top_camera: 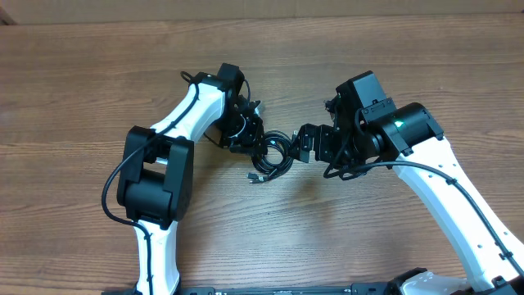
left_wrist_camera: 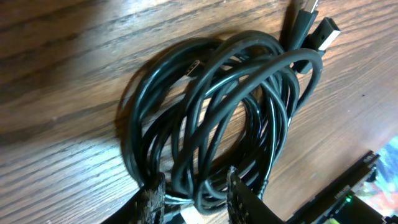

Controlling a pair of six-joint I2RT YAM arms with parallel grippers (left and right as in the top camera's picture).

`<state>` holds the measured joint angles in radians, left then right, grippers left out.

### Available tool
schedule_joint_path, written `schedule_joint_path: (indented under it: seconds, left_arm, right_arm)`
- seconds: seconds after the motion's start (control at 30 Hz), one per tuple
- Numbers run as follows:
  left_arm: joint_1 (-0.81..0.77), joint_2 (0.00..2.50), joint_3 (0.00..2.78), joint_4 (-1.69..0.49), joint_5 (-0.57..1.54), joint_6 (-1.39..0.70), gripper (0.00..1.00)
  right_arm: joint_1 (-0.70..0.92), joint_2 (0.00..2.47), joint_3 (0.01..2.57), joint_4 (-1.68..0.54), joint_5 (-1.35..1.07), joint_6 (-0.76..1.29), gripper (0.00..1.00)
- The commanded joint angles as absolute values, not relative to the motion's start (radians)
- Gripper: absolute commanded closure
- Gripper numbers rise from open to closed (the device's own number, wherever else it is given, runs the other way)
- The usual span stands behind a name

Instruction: Untangle cables

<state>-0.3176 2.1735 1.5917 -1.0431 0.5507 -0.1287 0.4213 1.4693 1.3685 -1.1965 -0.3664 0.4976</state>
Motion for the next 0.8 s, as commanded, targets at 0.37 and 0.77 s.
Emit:
schedule_joint_path:
  seconds: [0.37, 0.77]
  left_arm:
    - [-0.339, 2.188, 1.655, -1.121, 0.515, -0.206, 0.96]
    - [-0.341, 2.137, 2.046, -1.477, 0.58, -0.119, 0.96]
  right_arm:
    - [0.424, 1.47, 1.379, -1.193, -0.358, 0.501, 0.0]
    - [0.424, 1.528, 1.374, -1.124, -0.186, 0.636, 0.0]
